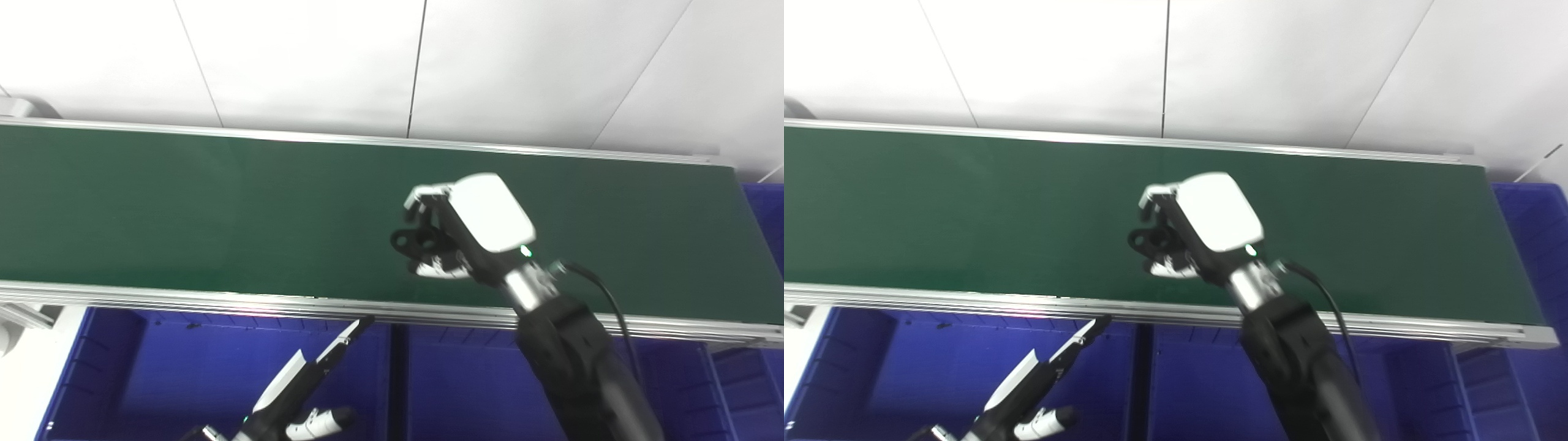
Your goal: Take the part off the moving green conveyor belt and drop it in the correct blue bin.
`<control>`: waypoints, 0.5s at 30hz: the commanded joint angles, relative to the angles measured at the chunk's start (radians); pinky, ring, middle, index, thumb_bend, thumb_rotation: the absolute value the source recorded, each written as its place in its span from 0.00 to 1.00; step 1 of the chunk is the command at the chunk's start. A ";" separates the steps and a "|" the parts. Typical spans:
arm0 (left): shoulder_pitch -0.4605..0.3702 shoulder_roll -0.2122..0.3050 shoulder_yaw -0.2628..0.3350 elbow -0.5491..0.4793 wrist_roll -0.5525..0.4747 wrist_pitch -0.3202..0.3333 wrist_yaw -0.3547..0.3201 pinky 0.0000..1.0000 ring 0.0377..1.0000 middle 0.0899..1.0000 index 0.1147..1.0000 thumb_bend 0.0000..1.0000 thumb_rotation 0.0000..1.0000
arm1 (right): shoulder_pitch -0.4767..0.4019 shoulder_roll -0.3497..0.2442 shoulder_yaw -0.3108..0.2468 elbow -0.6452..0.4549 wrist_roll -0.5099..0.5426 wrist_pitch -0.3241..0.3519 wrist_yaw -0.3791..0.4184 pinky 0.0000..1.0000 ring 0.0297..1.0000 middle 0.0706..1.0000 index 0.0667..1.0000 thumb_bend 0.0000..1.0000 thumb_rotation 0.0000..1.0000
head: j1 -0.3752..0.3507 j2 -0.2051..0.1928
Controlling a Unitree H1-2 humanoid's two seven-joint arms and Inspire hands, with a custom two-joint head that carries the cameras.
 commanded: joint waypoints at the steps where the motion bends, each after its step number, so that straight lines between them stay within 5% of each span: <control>1: -0.010 -0.008 0.012 -0.012 0.004 -0.022 0.011 1.00 1.00 1.00 1.00 0.76 0.96 | 0.034 -0.004 -0.023 -0.061 0.019 -0.020 -0.021 0.15 0.19 0.41 0.45 0.53 0.00 | -0.008 0.005; 9: -0.049 -0.019 0.028 0.011 -0.040 -0.008 -0.017 1.00 1.00 1.00 1.00 0.76 0.97 | 0.278 -0.049 -0.070 -0.138 0.073 -0.049 -0.038 0.15 0.19 0.38 0.46 0.52 0.00 | -0.044 0.033; 15: -0.073 -0.018 0.037 0.010 -0.067 0.025 -0.040 1.00 1.00 1.00 1.00 0.76 0.96 | 0.393 -0.095 -0.104 -0.060 0.145 -0.073 -0.060 0.20 0.23 0.35 0.46 0.52 0.00 | -0.058 0.055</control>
